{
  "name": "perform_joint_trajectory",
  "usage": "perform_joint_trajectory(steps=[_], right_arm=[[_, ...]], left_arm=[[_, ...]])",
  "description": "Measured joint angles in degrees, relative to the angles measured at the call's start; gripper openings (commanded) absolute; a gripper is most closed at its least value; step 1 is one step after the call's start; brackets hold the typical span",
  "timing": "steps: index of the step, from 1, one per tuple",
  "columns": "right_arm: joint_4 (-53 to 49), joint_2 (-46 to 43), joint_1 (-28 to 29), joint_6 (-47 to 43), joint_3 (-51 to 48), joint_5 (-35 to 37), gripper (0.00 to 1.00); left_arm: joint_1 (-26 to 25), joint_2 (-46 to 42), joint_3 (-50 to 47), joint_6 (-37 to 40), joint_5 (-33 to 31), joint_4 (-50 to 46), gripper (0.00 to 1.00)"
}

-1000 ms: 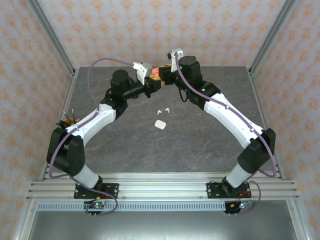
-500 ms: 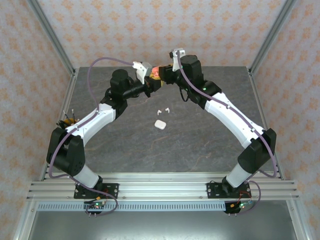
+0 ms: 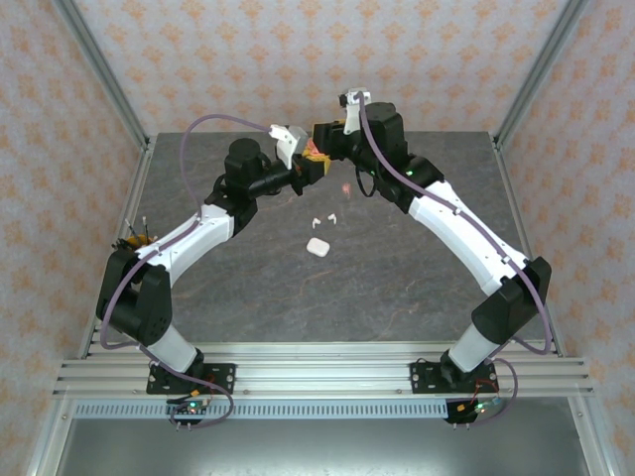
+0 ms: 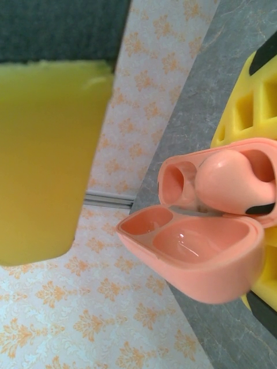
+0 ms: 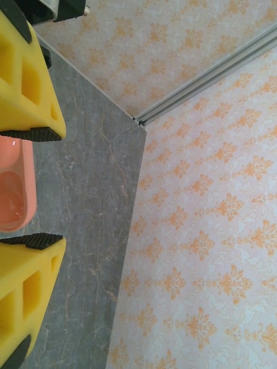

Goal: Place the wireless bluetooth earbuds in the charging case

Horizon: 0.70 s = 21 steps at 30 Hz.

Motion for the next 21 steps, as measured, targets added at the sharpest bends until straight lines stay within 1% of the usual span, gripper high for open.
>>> perform_joint_trajectory(steps=[5,8,15,21], right_arm=[[-0.02,-0.04,-0.57,1.38,-0.02,0.0,0.48],[0.07,-0.83,-2.62,3.69,-1.05,0.04,0.48],[-2.71,-6.27,-9.9,11.13,-10.6,3.02,0.5],[-9.57,-7.17,-10.62,18.34,-21.29,4.92,0.51]], left_arm=[[0.0,0.0,-0.02,0.7,-0.02,0.02,0.0],[0.0,0.0,-0.26,1.31,-0.26,0.24,0.0],[0.0,-0.48,-4.66,2.56,-1.11,1.75,0.0],[0.0,-4.02,-9.75,3.15,-1.31,1.64,0.0]])
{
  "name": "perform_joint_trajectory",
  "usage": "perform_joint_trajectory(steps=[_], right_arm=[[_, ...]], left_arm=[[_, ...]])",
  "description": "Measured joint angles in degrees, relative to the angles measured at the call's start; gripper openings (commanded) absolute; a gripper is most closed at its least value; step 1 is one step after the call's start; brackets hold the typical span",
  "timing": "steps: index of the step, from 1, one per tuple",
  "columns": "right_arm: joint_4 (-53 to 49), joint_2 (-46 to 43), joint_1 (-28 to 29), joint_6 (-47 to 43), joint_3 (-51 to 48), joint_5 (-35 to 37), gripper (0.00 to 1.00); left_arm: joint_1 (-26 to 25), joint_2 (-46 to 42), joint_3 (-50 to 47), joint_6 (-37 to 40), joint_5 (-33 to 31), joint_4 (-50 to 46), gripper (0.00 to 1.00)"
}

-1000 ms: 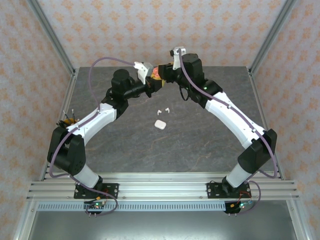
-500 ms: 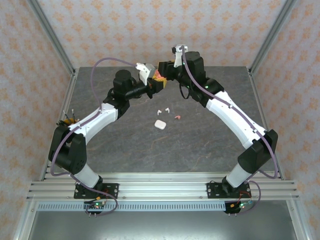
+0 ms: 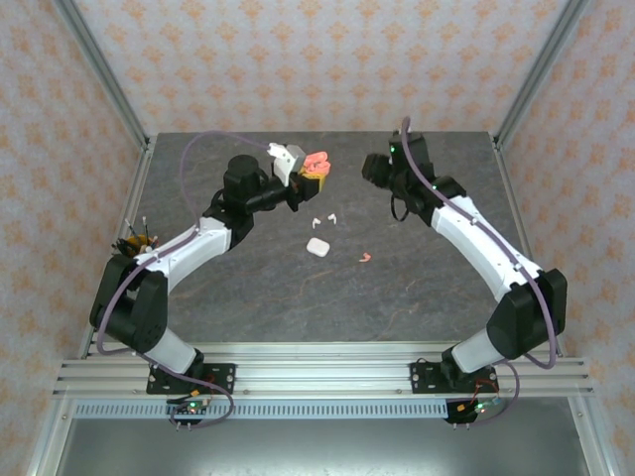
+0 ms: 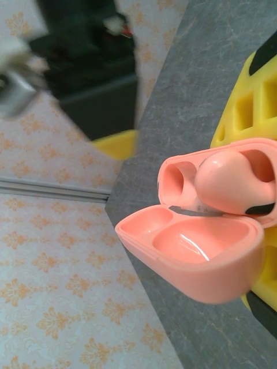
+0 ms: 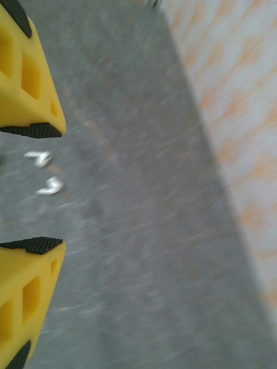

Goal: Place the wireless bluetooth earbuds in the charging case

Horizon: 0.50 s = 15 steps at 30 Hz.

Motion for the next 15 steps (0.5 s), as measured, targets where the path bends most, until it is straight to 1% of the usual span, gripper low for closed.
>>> perform_joint_trajectory(steps=[5,9,11,15], right_arm=[[-3.85,-0.09,0.04,9.35,-11.89,-0.15,0.51],[-4.07,-0.09,0.81,16.0,-20.09,-1.51,0.51],[-3.74,0.09,1.36,18.4,-22.32,-2.36,0.51],[-1.42,2.73,2.1,21.7,-22.88,-3.89,0.51]], left_arm=[[-0.09,-4.96,-4.26,0.92,-0.24,-0.33,0.0],[-0.61,-7.5,-7.23,0.92,-0.7,-0.33,0.0],[-1.25,-7.78,-8.07,0.92,-0.85,-0.28,0.0],[-2.36,-7.8,-9.81,0.92,-0.92,-0.31,0.0]])
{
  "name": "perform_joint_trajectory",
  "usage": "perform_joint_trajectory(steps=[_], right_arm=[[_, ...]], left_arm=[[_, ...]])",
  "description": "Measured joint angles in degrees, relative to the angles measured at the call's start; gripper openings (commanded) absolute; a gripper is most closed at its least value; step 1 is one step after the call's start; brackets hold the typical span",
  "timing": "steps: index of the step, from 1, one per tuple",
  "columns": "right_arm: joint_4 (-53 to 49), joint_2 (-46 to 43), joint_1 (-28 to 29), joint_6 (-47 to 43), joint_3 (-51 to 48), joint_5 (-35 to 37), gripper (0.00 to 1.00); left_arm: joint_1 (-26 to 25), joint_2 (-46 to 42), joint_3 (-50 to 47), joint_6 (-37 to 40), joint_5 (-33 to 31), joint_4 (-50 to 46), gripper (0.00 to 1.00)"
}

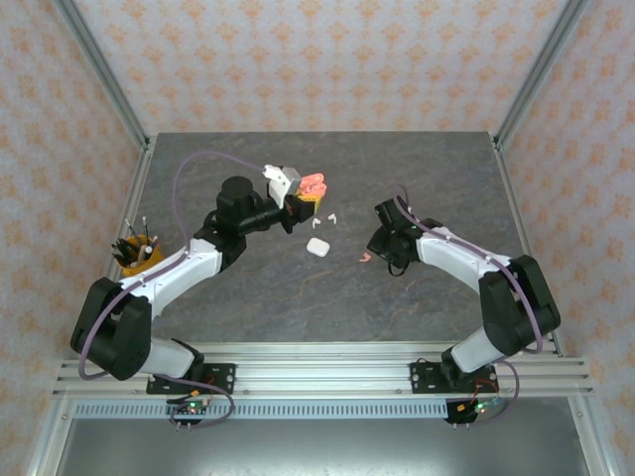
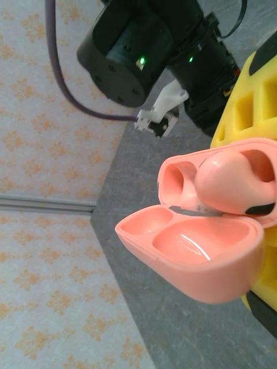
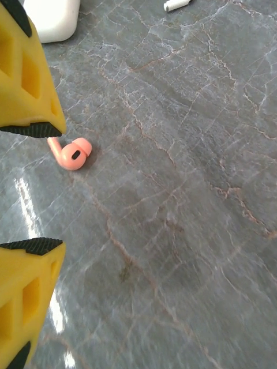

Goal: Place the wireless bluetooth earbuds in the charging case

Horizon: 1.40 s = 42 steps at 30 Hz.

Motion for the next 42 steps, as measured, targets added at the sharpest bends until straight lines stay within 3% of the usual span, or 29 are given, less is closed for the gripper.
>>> perform_joint_trajectory(steps=[12,23,30,42], right_arm=[[4.66,8.22,1.68,3.91,1.2,-3.37,0.51],[4.11,14.67,1.68,1.38,12.85,-4.9,0.5],[-4.33,14.71,2.69,-1.03,18.62,0.55,0.54],[-14.95,16.02,5.33,6.56,19.17,5.11,0.57]], left_arm=[[-0.42,-0.7,-1.66,-0.2,-1.9,1.09,0.0],[-0.42,-2.23,-2.56,-0.22,-3.02,1.46,0.0],[-0.42,-2.23,-2.86,-0.68,-3.04,1.84,0.0],[-0.42,-2.23,-2.86,-0.66,-3.04,2.49,0.0]])
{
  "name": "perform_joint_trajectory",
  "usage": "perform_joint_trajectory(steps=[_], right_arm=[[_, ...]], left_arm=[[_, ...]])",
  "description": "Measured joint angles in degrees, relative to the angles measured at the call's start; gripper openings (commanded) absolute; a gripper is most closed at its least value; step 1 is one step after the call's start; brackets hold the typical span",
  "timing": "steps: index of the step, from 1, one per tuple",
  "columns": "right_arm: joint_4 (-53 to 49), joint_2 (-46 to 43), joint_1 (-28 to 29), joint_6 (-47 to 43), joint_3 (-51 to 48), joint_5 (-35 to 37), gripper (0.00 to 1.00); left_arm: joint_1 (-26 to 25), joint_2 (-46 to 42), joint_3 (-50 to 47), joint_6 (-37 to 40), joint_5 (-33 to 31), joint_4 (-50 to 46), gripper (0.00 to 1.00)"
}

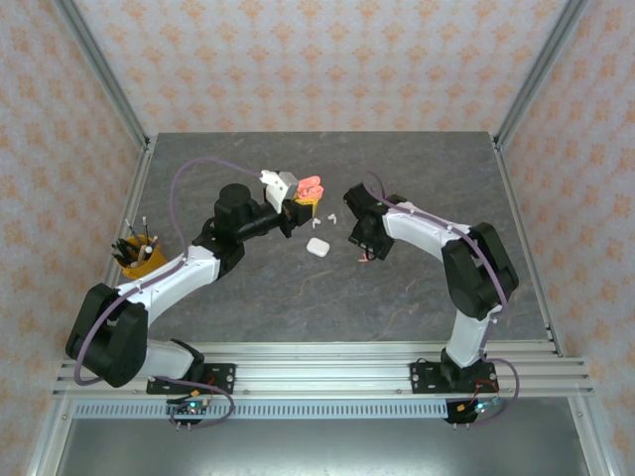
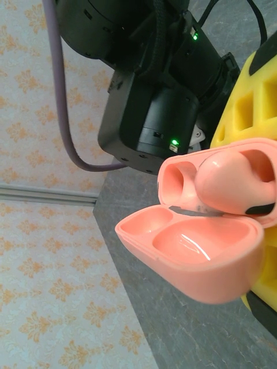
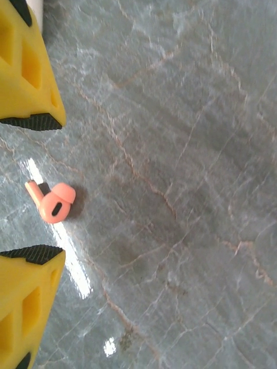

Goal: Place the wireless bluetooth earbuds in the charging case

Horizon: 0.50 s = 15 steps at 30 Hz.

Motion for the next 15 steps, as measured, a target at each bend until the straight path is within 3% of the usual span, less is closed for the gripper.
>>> perform_joint_trajectory(steps=[15], right_arm=[[-2.21,4.74,1.11,4.11,1.31,0.15,0.53]], left_arm=[[0.0,0.07,0.0,-0.02,0.0,1.84,0.0]])
